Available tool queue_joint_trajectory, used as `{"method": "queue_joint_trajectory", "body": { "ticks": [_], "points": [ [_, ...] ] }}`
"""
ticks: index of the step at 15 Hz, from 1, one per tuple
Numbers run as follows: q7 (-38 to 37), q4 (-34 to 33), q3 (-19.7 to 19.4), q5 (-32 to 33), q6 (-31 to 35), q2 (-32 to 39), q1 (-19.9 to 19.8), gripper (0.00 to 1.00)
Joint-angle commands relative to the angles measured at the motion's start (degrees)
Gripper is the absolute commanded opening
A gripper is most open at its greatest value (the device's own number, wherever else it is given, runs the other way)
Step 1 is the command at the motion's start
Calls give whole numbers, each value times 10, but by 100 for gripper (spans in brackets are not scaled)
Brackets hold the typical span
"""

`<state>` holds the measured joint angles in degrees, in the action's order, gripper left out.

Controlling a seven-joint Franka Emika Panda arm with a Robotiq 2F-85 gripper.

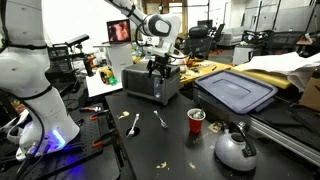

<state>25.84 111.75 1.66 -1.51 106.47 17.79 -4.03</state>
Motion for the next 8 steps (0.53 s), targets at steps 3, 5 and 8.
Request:
{"method": "queue_joint_trajectory", "body": {
  "ticks": [3, 5, 8],
  "points": [
    [17, 0, 9, -4, 8, 5, 0, 100],
    [17, 1, 11, -3, 10, 6, 0, 100],
    [16, 3, 11, -3, 12, 6, 0, 100]
  ]
}}
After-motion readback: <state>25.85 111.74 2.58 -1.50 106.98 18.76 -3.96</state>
